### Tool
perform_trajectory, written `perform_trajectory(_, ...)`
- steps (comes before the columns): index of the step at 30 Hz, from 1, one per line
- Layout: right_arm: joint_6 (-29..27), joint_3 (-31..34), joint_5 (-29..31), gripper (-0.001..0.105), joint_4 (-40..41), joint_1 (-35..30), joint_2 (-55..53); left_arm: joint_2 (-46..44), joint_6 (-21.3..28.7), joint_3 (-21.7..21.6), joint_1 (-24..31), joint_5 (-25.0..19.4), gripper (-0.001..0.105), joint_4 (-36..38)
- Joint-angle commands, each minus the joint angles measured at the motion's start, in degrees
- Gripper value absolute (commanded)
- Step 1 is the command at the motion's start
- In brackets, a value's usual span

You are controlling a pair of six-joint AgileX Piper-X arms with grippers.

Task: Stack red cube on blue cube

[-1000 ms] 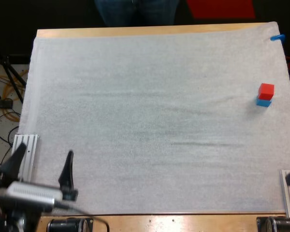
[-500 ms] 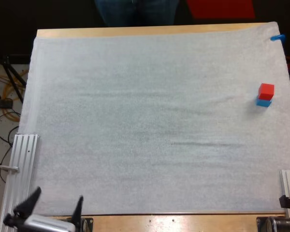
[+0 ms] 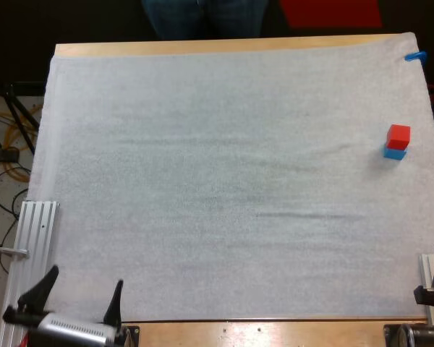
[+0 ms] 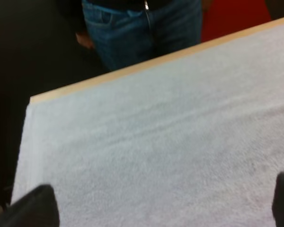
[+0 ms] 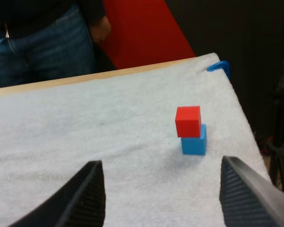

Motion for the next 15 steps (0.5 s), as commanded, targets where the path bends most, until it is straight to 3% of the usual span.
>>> perform_trajectory(1, -1.41, 0.58, -0.25, 0.052, -1.69, 0.04, -2.23, -7.98, 0.18, 1.60, 0.04, -0.04, 0.087, -3.53)
perform_trajectory(6, -2.14, 3.95, -0.25, 0.052, -3.93, 0.04, -2.23, -7.87, 0.07, 9.14, 0.04, -0.04, 0.087, -10.07)
perform_trajectory(15, -2.14, 9.51, -0.25, 0.052, -3.04, 0.04, -2.19, -7.87, -0.86, 18.65, 0.04, -0.04, 0.087, -12.53)
